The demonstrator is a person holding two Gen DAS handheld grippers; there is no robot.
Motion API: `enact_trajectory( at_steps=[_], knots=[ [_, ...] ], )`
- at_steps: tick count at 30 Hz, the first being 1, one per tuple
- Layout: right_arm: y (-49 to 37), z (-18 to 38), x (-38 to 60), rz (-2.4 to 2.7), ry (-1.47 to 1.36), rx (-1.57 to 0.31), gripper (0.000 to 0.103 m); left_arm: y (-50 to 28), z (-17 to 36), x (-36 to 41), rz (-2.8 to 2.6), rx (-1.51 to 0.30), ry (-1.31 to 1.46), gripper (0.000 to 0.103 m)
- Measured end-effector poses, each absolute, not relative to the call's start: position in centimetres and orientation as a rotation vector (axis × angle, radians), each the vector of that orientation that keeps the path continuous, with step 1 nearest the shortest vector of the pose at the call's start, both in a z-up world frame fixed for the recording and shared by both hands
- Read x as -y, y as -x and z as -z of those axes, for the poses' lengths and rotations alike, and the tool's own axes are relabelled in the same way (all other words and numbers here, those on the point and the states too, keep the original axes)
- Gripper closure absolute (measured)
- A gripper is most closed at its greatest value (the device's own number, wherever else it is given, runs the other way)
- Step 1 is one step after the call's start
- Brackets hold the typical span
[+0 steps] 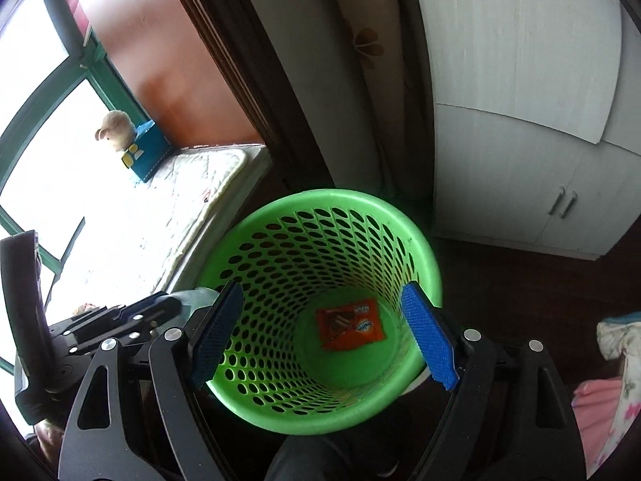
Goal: Collect trash
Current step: 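Drop the red wrapper into the green basket while the left tool holds a clear cup, then grasp the crumpled tissue with the right tool while the left tool grasps clear cups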
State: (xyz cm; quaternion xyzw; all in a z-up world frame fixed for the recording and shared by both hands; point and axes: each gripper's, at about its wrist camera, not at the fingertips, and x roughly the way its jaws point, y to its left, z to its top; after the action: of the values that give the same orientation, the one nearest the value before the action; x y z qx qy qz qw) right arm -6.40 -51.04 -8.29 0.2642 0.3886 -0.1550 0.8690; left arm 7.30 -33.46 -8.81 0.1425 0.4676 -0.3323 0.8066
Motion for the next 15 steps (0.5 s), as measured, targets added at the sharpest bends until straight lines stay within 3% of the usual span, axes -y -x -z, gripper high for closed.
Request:
enact_trajectory(
  at_steps=[1, 5, 15],
  knots=[
    [6.5, 8.3, 51.1, 0.327, -0.553, -0.81, 0.022, -7.0, 8.7, 33.6, 0.707, -0.984, -0.312, 0.063],
    [6.3, 8.1, 50.8, 0.322, -0.557, -0.806, 0.022, -6.3, 8.0, 33.3, 0.721, -0.952, -0.311, 0.054],
    [5.4, 7.2, 46.5, 0.227, -0.506, -0.808, 0.022, -6.4, 5.7, 26.2, 0.59, -0.9, -0.245, 0.047]
  ],
)
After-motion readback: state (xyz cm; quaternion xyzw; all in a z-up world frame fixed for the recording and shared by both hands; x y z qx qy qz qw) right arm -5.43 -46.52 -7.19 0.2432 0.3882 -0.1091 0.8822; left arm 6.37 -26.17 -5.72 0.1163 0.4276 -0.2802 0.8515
